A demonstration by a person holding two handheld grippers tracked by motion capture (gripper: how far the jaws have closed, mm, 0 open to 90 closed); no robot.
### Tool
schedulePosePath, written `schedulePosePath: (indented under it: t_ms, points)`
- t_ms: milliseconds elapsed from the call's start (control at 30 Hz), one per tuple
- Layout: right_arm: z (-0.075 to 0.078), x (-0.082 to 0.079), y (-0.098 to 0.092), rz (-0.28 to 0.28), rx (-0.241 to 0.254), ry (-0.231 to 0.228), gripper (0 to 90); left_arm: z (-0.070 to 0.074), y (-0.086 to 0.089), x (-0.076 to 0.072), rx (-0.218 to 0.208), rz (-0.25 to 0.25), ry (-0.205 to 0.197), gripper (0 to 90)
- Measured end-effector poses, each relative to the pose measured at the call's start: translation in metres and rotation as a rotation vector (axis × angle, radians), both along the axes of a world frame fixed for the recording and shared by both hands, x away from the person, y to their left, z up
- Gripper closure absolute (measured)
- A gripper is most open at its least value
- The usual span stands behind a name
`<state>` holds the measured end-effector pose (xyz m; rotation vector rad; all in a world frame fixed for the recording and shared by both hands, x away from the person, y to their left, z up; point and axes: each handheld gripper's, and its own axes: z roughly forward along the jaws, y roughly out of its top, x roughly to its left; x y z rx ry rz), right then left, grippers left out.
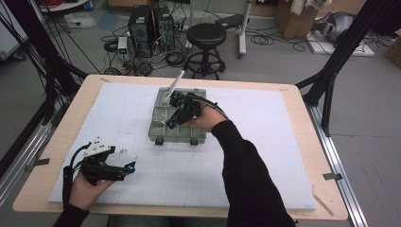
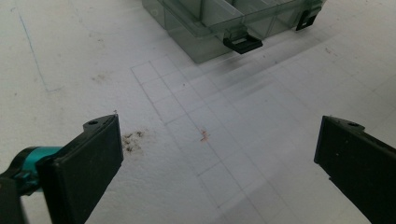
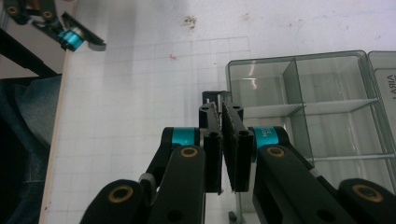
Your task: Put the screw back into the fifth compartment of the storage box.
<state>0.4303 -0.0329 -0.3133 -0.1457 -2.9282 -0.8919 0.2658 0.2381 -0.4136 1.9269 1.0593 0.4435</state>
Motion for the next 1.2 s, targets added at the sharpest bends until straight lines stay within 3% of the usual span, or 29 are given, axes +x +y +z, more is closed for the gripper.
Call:
schedulePosePath:
  t_ms: [133, 200, 333, 467, 1200]
  points:
    - [0.001, 0.007, 0.010, -0.004, -0.025, -0.010, 87.0, 0.000, 0.000, 0.000, 0.000, 0.002, 0.000, 1.7]
    - [0.003, 0.012, 0.014, -0.005, -0.004, -0.004, 87.0, 0.000, 0.000, 0.000, -0.002, 0.004, -0.001, 1.7]
    - [0.001, 0.018, 0.023, -0.010, -0.026, -0.004, 87.0, 0.000, 0.000, 0.000, 0.002, -0.001, -0.004, 1.7]
    - [-0.002, 0.022, 0.029, -0.020, -0.012, 0.000, 87.0, 0.000, 0.000, 0.000, 0.003, -0.001, -0.002, 1.7]
    - [-0.021, 0.033, 0.043, -0.044, -0.024, -0.001, 87.0, -0.001, 0.002, 0.001, 0.004, 0.004, 0.001, 1.7]
